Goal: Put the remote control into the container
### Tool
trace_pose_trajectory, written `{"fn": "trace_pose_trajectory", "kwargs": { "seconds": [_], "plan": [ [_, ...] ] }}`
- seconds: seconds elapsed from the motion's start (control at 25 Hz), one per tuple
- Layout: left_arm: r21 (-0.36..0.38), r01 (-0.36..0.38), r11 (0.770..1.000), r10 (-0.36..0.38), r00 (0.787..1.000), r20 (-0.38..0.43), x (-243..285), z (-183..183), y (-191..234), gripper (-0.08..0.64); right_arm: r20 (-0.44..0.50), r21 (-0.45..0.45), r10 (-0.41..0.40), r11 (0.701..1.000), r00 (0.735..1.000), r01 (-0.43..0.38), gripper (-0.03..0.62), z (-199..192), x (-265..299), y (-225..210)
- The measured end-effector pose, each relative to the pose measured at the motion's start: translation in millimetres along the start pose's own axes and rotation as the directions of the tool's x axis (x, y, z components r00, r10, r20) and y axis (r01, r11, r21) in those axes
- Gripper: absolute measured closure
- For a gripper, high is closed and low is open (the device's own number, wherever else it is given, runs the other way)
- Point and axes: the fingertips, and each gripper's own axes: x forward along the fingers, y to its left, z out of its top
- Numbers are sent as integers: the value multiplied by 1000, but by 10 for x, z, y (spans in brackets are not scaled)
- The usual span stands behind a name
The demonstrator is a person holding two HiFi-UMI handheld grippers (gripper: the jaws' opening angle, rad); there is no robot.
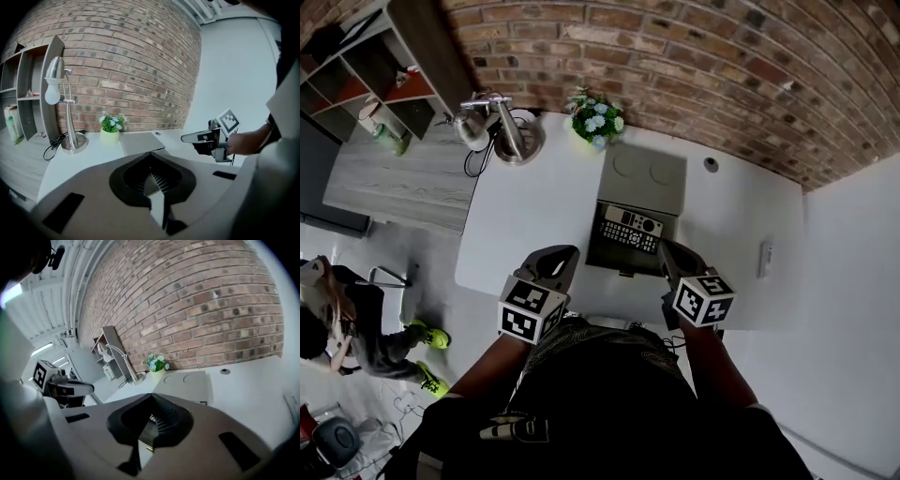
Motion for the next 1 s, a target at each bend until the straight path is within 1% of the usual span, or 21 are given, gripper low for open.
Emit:
{"fn": "trace_pose_trajectory", "kwargs": {
  "seconds": [0.12,0.28,0.4,0.6,0.68,0.84,1.0],
  "plan": [
    [-11,44,999,-44,999,7,74,62,-128,552,61,30,-9,1000,998,7,584,110,-272,60],
    [19,93,995,-94,995,16,148,154,-345,552,118,57,-45,998,992,38,584,93,-551,106],
    [46,128,991,-129,991,20,206,195,-502,552,124,80,-62,995,990,52,584,-26,-643,116],
    [72,176,982,-178,984,22,296,230,-702,552,120,60,-65,997,991,58,584,-86,-705,102],
    [77,183,980,-185,982,23,315,243,-748,552,116,45,-82,996,990,77,584,-96,-729,83],
    [86,170,982,-173,985,26,323,271,-764,552,94,11,-114,993,989,113,584,-139,-771,32],
    [91,161,983,-163,987,15,327,244,-776,552,90,21,-113,993,989,112,584,-169,-800,4]
  ]
}}
